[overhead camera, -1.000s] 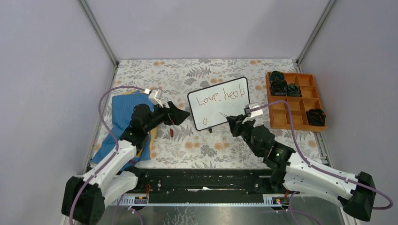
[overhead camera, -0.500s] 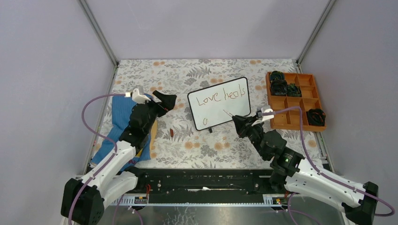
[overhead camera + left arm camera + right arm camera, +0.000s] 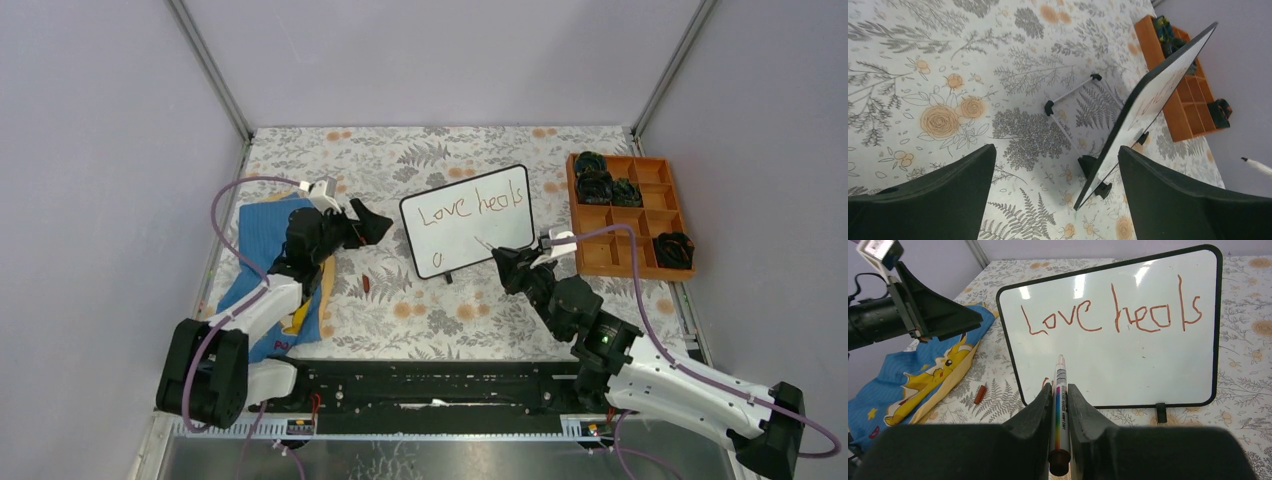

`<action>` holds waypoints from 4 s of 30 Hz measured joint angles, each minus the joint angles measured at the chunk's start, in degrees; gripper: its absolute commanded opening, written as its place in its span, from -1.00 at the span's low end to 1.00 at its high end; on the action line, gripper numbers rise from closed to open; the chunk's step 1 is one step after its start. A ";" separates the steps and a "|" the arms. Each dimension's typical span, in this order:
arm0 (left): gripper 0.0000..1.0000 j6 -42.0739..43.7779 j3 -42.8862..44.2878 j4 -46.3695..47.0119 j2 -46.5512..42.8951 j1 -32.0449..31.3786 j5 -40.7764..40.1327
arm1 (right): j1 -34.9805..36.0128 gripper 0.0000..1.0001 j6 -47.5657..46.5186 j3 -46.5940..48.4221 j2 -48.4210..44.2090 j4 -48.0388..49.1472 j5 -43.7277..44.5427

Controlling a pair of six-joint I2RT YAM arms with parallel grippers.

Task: Write a sentence on the whiteboard

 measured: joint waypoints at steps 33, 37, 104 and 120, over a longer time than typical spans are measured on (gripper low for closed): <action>0.69 -9.73 -2.05 38.66 26.51 8.17 24.20 | 0.00 -1.00 -0.79 0.85 3.10 -0.11 -0.11; 0.65 -12.74 -2.10 45.11 30.23 7.87 28.13 | 0.00 -1.00 -0.59 0.85 2.99 -0.09 -0.22; -0.30 -12.39 0.22 55.23 41.68 0.85 36.44 | 0.00 -1.00 6.34 3.78 30.36 9.99 -4.55; -0.38 -11.19 0.22 54.31 41.40 0.87 36.41 | 0.00 -1.00 6.34 5.68 34.84 13.05 -3.52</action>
